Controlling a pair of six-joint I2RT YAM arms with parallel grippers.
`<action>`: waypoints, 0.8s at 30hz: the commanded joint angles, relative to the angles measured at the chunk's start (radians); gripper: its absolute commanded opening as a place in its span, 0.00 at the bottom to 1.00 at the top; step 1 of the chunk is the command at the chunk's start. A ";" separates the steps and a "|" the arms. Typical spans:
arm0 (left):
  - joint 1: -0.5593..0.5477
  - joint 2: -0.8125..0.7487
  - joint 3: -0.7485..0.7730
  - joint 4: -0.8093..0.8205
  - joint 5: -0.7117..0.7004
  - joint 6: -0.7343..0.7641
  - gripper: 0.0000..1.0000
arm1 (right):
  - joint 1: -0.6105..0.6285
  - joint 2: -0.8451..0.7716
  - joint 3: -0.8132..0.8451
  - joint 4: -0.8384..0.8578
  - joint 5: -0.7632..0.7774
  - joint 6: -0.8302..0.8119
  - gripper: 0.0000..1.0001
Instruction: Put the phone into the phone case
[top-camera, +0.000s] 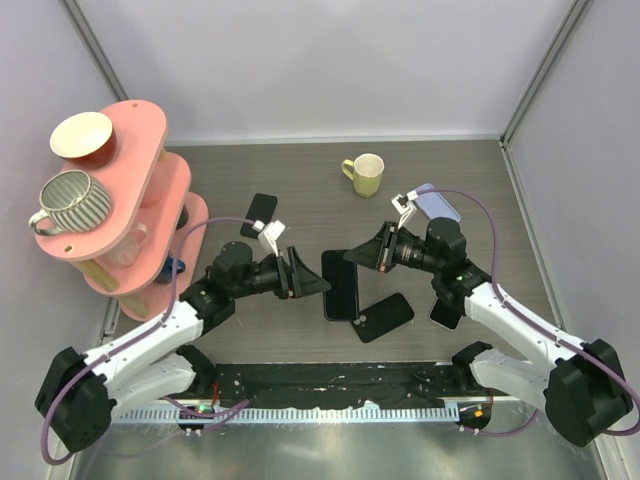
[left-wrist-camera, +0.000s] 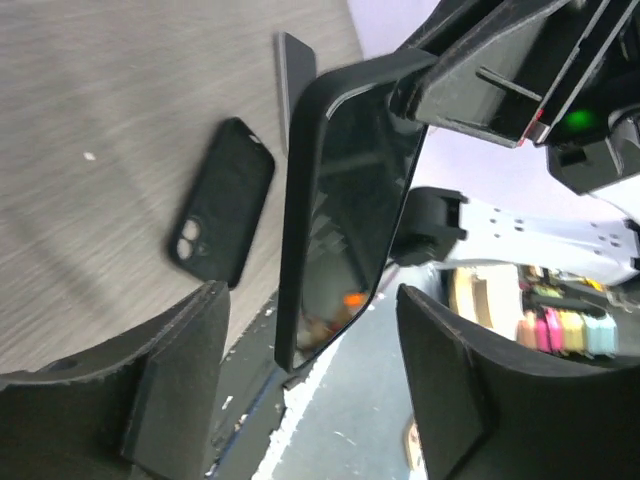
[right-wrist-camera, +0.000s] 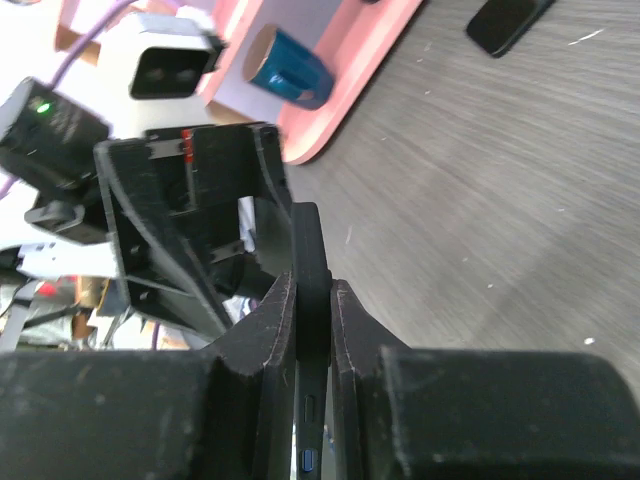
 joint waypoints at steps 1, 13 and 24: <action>0.004 -0.119 0.085 -0.287 -0.195 0.147 0.77 | -0.006 0.025 0.024 0.041 0.121 -0.011 0.01; 0.004 -0.311 0.260 -0.780 -0.374 0.418 0.90 | -0.006 0.499 0.193 0.170 0.121 -0.031 0.01; 0.003 -0.507 0.225 -0.791 -0.381 0.459 0.91 | -0.010 0.888 0.428 0.122 0.201 -0.086 0.01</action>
